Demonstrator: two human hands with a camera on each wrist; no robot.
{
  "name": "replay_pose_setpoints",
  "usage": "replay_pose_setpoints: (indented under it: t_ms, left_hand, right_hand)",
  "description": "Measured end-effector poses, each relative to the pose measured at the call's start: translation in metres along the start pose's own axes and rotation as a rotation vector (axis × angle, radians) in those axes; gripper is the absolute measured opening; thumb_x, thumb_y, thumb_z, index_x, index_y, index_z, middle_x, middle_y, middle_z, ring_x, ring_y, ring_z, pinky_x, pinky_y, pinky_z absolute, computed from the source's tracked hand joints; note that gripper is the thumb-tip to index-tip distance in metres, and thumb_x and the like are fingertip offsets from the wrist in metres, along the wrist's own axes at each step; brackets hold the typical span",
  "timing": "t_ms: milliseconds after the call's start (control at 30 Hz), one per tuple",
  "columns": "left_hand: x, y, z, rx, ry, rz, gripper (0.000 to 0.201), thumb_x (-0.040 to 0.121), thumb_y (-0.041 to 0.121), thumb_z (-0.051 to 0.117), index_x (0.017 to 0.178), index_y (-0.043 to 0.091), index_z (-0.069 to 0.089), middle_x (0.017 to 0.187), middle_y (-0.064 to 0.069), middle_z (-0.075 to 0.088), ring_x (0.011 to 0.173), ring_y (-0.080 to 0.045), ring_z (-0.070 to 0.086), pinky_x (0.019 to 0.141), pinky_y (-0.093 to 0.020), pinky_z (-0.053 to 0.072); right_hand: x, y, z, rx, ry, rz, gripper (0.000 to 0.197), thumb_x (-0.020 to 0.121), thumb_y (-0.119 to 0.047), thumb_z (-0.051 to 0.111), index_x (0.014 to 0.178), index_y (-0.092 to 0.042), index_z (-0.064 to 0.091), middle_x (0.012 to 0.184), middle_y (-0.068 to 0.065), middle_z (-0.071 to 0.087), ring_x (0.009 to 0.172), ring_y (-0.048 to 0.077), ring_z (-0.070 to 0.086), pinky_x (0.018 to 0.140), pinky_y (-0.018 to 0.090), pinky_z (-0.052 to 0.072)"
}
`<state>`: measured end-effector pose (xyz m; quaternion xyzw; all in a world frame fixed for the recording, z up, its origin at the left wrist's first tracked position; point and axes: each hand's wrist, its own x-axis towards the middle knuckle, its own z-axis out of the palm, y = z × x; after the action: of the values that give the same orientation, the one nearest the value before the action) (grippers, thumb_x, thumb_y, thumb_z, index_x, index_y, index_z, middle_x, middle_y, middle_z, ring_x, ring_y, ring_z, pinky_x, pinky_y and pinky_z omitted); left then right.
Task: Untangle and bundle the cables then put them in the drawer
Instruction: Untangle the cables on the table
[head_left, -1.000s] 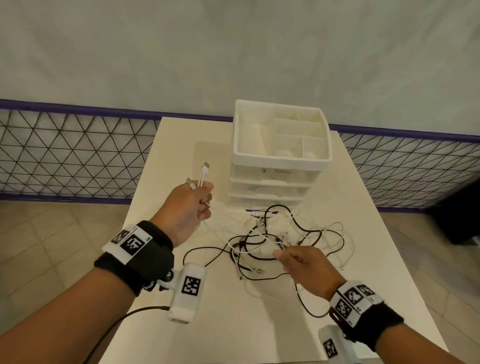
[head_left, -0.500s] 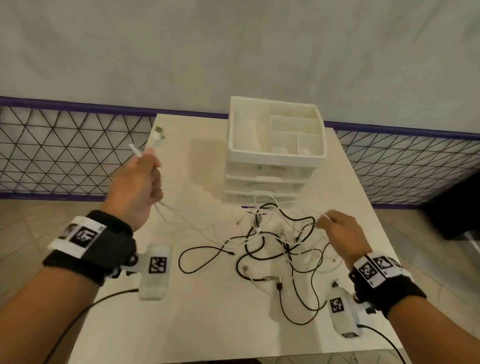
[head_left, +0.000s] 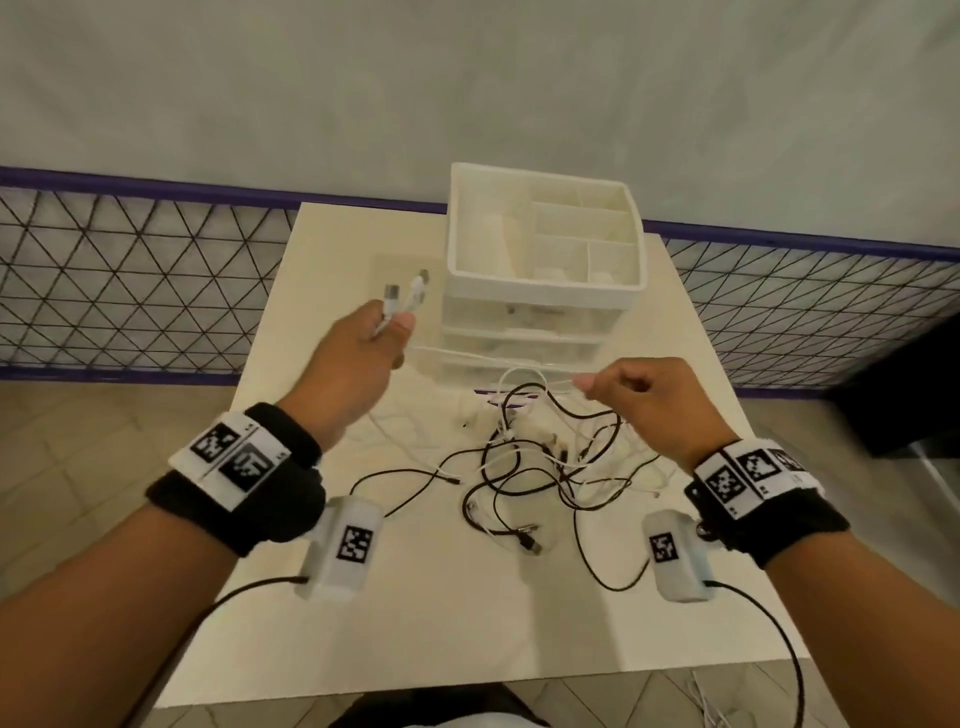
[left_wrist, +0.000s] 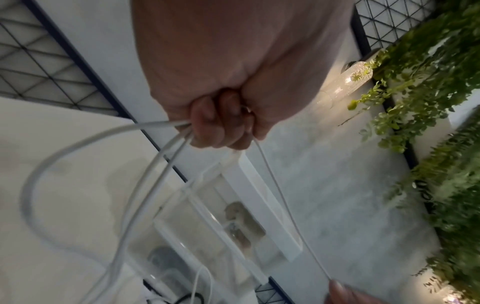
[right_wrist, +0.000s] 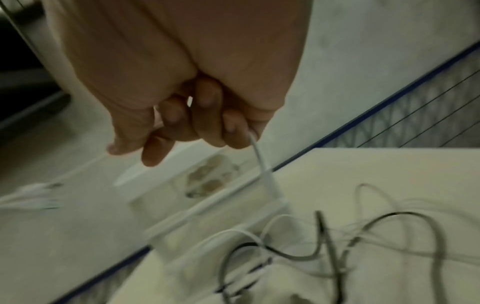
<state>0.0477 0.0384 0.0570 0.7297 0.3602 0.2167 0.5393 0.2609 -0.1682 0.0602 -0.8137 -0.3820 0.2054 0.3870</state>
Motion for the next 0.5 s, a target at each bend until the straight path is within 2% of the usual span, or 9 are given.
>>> replay_pose_setpoints:
  t_ms: [33, 100, 133, 200, 267, 300, 367, 433, 500]
  left_hand:
    - [0.003, -0.003, -0.004, 0.004, 0.019, 0.006, 0.019, 0.104, 0.035, 0.043, 0.103, 0.022, 0.057, 0.075, 0.001, 0.048, 0.059, -0.014, 0.035, 0.052, -0.030, 0.029]
    - [0.008, -0.010, -0.008, 0.022, 0.054, 0.017, 0.019, 0.104, 0.035, 0.044, 0.098, 0.021, 0.055, 0.075, 0.001, 0.048, 0.060, -0.016, 0.036, 0.055, -0.032, 0.030]
    - [0.009, -0.013, -0.006, 0.033, 0.068, 0.017, 0.018, 0.103, 0.035, 0.045, 0.096, 0.021, 0.055, 0.075, 0.001, 0.047, 0.060, -0.016, 0.037, 0.057, -0.032, 0.031]
    - [0.008, -0.021, -0.002, 0.069, 0.090, 0.009, 0.018, 0.102, 0.034, 0.047, 0.097, 0.019, 0.055, 0.076, 0.003, 0.046, 0.065, -0.019, 0.040, 0.064, -0.034, 0.034]
    - [0.005, -0.028, 0.004, 0.087, 0.111, -0.021, 0.012, 0.100, 0.035, 0.048, 0.095, 0.027, 0.055, 0.084, 0.004, 0.046, 0.076, -0.021, 0.042, 0.073, -0.036, 0.036]
    - [0.003, -0.030, 0.006, 0.080, 0.116, -0.035, 0.011, 0.100, 0.036, 0.047, 0.093, 0.032, 0.055, 0.089, 0.003, 0.045, 0.079, -0.022, 0.043, 0.075, -0.036, 0.036]
    - [-0.001, -0.031, 0.010, 0.049, 0.101, -0.064, 0.015, 0.100, 0.036, 0.047, 0.088, 0.035, 0.056, 0.092, 0.003, 0.045, 0.078, -0.021, 0.042, 0.073, -0.035, 0.037]
    - [-0.005, -0.029, 0.014, -0.029, 0.024, -0.082, 0.016, 0.101, 0.030, 0.047, 0.091, 0.028, 0.060, 0.089, 0.000, 0.054, 0.066, -0.018, 0.040, 0.060, -0.030, 0.035]
    - [-0.012, -0.024, 0.019, -0.110, -0.119, -0.128, 0.014, 0.101, 0.021, 0.047, 0.094, 0.017, 0.059, 0.075, -0.003, 0.064, 0.052, -0.014, 0.033, 0.047, -0.025, 0.027]
  right_hand:
    - [0.001, 0.012, -0.005, 0.000, 0.052, 0.040, 0.030, 0.080, -0.050, 0.075, 0.072, -0.021, 0.077, 0.063, -0.006, 0.071, 0.054, 0.030, 0.054, 0.057, 0.038, 0.050]
    - [0.005, 0.036, -0.012, -0.026, 0.174, 0.109, 0.042, 0.079, -0.056, 0.072, 0.073, -0.014, 0.075, 0.053, -0.007, 0.057, 0.046, 0.015, 0.044, 0.056, 0.030, 0.042]
    - [0.008, 0.049, -0.015, -0.071, 0.219, 0.146, 0.044, 0.082, -0.057, 0.068, 0.078, -0.014, 0.075, 0.056, -0.008, 0.057, 0.051, 0.010, 0.048, 0.062, 0.028, 0.043]
    - [0.012, 0.068, -0.016, -0.229, 0.220, 0.207, 0.048, 0.087, -0.062, 0.056, 0.104, -0.020, 0.073, 0.094, 0.000, 0.071, 0.089, 0.018, 0.065, 0.083, 0.036, 0.049]
    - [0.009, 0.079, -0.007, -0.415, 0.157, 0.228, 0.057, 0.091, -0.058, 0.056, 0.140, -0.027, 0.050, 0.144, 0.009, 0.051, 0.127, 0.033, 0.051, 0.104, 0.054, 0.042]
    - [0.004, 0.078, 0.003, -0.470, 0.129, 0.173, 0.062, 0.093, -0.048, 0.060, 0.147, -0.026, 0.040, 0.153, 0.009, 0.039, 0.134, 0.035, 0.043, 0.107, 0.058, 0.038]
    - [-0.012, 0.074, 0.030, -0.506, 0.079, -0.064, 0.058, 0.090, -0.032, 0.067, 0.143, -0.022, 0.046, 0.147, 0.010, 0.044, 0.127, 0.033, 0.049, 0.101, 0.054, 0.044]
    - [-0.033, 0.069, 0.063, -0.489, -0.060, -0.258, 0.035, 0.085, -0.028, 0.068, 0.119, -0.025, 0.066, 0.121, 0.004, 0.061, 0.106, 0.027, 0.061, 0.087, 0.045, 0.052]
    - [-0.049, 0.068, 0.092, -0.517, -0.353, -0.227, 0.016, 0.087, -0.032, 0.061, 0.099, -0.028, 0.070, 0.105, -0.004, 0.065, 0.095, 0.021, 0.063, 0.082, 0.041, 0.054]
